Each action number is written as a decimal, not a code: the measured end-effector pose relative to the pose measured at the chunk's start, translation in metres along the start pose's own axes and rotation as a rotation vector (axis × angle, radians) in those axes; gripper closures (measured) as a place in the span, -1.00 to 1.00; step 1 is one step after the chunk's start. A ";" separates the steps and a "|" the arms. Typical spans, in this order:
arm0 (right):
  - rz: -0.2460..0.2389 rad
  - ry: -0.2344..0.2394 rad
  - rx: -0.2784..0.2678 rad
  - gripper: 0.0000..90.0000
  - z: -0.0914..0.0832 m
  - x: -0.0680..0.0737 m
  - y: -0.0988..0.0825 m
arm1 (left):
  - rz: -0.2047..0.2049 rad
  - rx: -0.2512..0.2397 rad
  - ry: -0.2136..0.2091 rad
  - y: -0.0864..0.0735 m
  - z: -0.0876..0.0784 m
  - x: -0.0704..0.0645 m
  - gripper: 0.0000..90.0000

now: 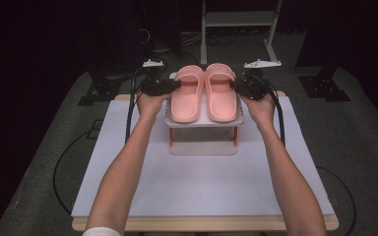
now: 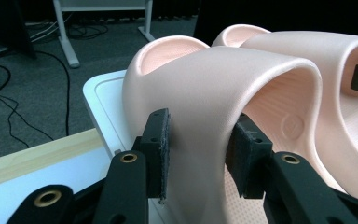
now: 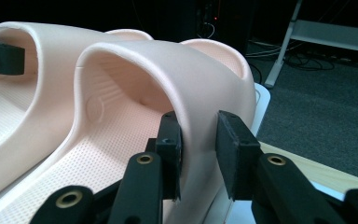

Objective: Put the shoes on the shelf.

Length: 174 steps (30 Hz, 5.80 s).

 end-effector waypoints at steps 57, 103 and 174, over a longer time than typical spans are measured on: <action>0.034 0.047 -0.030 0.15 -0.016 0.004 -0.006 | 0.019 -0.062 -0.030 0.002 -0.016 -0.015 0.03; 0.012 0.101 -0.055 -0.04 -0.053 0.012 -0.035 | 0.031 -0.115 -0.070 -0.029 -0.048 -0.028 -0.16; -0.008 0.140 -0.058 -0.26 -0.095 0.011 -0.111 | 0.084 -0.130 -0.135 -0.095 -0.095 -0.051 -0.45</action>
Point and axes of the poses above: each handheld gripper's, and its own axes: z roughly forward along the jaws, y roughly out of its top, x roughly to its left, the point moved 9 cm from there along z, roughly forward along the jaws, and after that the axes turned 5 degrees about z, right-handed, at the moved point
